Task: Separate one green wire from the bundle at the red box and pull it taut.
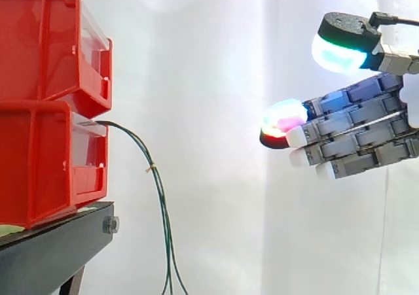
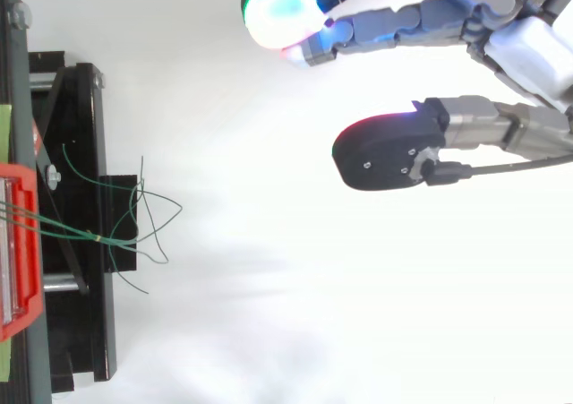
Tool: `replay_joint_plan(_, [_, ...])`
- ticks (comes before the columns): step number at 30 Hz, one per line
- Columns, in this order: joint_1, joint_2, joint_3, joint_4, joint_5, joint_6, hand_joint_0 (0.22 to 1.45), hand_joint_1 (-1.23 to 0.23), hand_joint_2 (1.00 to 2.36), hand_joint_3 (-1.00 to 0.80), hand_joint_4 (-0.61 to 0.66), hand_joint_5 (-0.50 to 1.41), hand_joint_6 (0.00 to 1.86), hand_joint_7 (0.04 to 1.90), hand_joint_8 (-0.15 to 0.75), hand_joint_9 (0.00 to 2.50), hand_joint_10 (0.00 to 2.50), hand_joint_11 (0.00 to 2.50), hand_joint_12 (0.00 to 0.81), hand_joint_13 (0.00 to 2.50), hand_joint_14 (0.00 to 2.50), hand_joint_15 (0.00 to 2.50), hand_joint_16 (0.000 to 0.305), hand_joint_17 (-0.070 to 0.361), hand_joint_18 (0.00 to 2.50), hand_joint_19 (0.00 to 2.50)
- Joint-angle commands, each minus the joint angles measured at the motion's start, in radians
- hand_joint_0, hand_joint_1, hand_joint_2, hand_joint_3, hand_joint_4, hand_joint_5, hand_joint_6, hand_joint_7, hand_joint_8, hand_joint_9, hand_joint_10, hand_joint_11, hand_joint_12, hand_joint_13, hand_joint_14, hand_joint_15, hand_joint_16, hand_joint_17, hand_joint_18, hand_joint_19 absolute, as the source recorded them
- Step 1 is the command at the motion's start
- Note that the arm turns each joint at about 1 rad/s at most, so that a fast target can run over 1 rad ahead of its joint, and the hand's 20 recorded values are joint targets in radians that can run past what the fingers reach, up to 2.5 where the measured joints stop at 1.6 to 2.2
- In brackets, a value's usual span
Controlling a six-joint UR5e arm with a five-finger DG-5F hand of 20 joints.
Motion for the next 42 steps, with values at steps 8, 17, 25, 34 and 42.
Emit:
replay_joint_plan(8, [0.012,-0.083,-0.001,0.207,-0.04,-0.042,0.5,-0.67,1.0,-0.5,0.3,-0.2,0.5,0.8,0.293,0.74,0.01,0.19,0.262,0.61,0.0,0.03,0.033,0.074,0.58,0.07])
replay_joint_plan(17, [0.022,-0.147,0.002,0.284,-0.066,-0.102,0.5,-0.66,1.0,-0.5,0.3,-0.2,0.5,0.8,0.297,0.78,0.01,0.21,0.26,0.63,0.0,0.03,0.032,0.072,0.59,0.07])
replay_joint_plan(25, [0.02,-0.282,0.068,0.322,-0.12,0.004,0.5,-0.65,1.0,-0.5,0.3,-0.2,0.5,0.79,0.294,0.79,0.01,0.21,0.261,0.64,0.0,0.03,0.032,0.072,0.6,0.07])
replay_joint_plan(34, [0.022,-0.316,0.107,0.326,-0.121,-0.025,0.51,-0.65,1.0,-0.5,0.3,-0.19,0.5,0.8,0.293,0.81,0.01,0.21,0.261,0.64,0.0,0.04,0.032,0.073,0.6,0.08])
replay_joint_plan(42, [0.018,-0.417,0.226,0.233,-0.199,0.119,0.51,-0.65,1.0,-0.5,0.31,-0.17,0.5,0.8,0.298,0.83,0.01,0.22,0.272,0.65,0.0,0.06,0.033,0.075,0.61,0.1])
